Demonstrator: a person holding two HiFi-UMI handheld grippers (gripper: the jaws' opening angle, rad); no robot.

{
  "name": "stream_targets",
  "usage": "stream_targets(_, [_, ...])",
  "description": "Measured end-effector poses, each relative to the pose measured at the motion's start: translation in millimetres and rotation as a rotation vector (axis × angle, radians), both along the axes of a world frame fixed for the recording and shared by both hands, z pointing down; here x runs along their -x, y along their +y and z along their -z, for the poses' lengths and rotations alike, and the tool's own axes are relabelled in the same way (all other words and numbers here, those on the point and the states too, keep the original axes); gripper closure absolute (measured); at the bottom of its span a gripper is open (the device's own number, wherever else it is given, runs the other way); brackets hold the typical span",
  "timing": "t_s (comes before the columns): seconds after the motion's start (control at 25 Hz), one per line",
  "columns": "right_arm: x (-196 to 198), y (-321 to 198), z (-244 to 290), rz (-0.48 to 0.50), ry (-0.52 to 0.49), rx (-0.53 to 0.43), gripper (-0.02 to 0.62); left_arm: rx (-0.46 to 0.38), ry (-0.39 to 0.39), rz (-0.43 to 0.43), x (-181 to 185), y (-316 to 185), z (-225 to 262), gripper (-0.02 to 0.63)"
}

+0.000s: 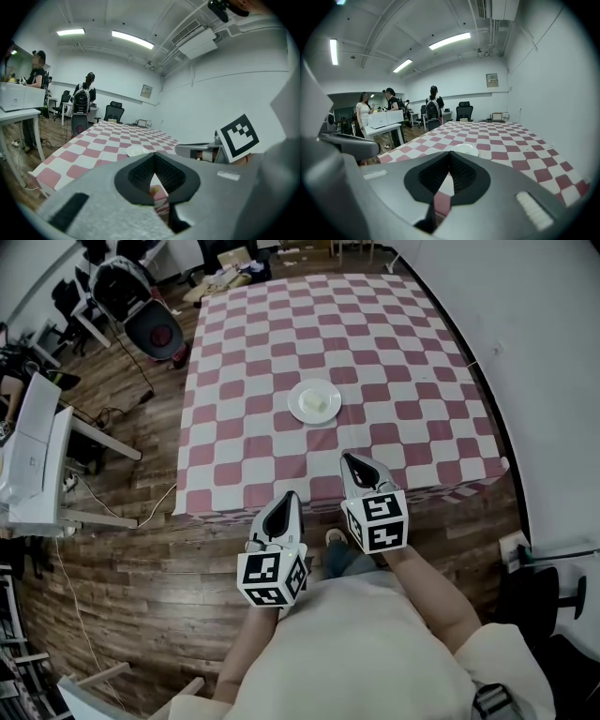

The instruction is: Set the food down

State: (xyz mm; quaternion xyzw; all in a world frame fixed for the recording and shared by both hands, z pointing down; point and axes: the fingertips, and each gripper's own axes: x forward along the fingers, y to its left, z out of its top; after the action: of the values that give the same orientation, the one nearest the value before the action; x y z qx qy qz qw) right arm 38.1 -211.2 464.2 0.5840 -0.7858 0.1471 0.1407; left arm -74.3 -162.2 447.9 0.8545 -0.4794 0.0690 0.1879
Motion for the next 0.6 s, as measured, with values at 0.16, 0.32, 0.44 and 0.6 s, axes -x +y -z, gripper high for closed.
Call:
stream_targets(0.16, [2.1, 20.0, 5.0, -0.002, -0.013, -0.006, 0.591, -0.009, 0.003, 0.002, 2.7, 14.0, 3.4, 0.6])
stream_targets(0.32, [6.5, 40.9, 8.1, 0.0, -0.019, -0.01, 0.591, -0.014, 0.003, -0.001, 7.6, 30.1, 6.0, 0.6])
stream_targets(0.44, [9.5, 55.8, 10.3, 0.0, -0.03, -0.012, 0.589, -0.019, 0.001, -0.006, 10.5, 42.1, 7.8, 0.6])
stream_targets(0.6, [14.5, 75.9, 11.8, 0.004, -0.048, -0.011, 0.59, -0.017, 0.004, -0.008, 15.2, 56.0, 8.4, 0.6])
